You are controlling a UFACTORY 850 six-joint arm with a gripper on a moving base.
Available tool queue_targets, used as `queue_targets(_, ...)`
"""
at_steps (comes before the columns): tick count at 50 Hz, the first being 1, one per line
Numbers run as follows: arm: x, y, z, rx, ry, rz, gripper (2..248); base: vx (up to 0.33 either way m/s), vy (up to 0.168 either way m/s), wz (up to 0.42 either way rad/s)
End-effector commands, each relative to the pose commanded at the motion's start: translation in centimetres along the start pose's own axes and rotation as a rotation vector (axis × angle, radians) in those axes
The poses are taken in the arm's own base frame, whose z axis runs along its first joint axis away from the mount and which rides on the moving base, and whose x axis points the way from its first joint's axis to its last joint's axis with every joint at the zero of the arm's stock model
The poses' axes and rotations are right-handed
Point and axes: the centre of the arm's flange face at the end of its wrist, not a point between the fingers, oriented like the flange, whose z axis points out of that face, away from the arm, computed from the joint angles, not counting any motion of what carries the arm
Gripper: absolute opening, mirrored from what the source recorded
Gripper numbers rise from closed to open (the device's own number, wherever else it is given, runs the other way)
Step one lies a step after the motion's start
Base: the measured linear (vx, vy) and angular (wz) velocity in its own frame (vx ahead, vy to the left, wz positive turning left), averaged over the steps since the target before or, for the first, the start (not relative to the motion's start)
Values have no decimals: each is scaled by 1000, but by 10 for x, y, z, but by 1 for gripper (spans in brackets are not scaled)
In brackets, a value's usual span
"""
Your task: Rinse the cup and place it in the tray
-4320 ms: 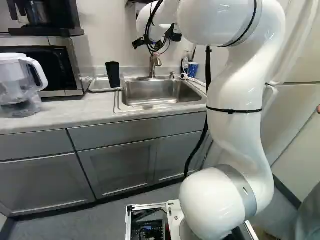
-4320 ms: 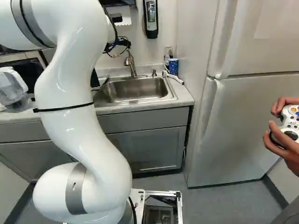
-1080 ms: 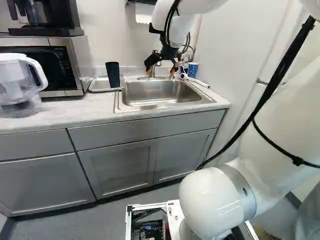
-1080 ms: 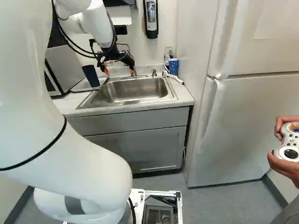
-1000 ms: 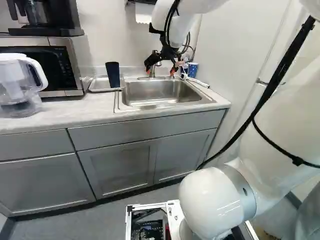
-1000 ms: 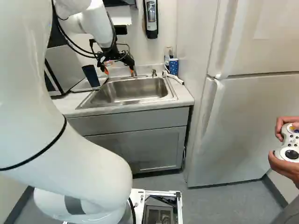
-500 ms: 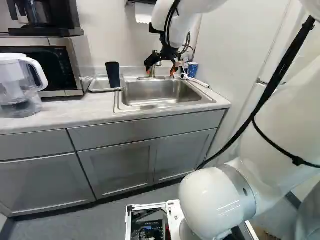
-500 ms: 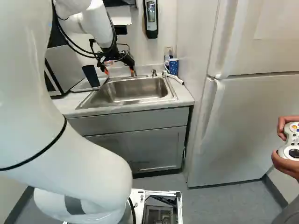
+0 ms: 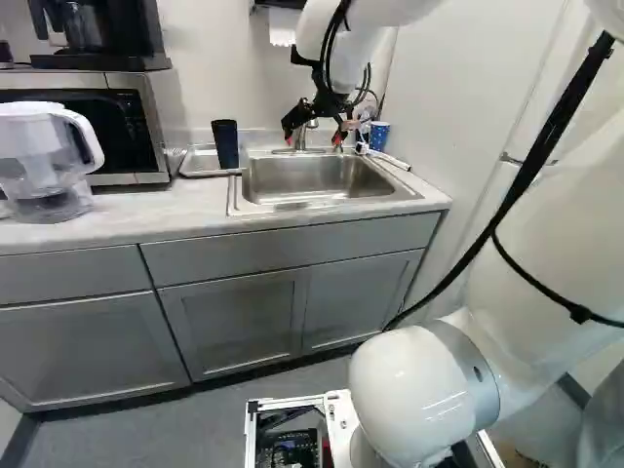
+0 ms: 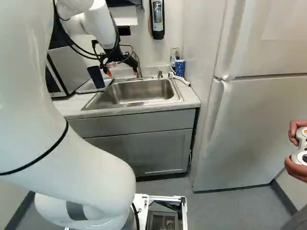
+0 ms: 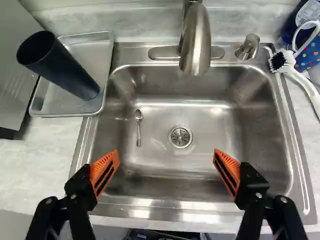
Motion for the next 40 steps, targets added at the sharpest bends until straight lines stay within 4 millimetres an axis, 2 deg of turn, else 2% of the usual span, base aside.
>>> queue_targets(24,0,0,0,0,0,0,247,-89,30,162)
queue_targets(40,0,0,0,0,0,0,247,-98,4,28)
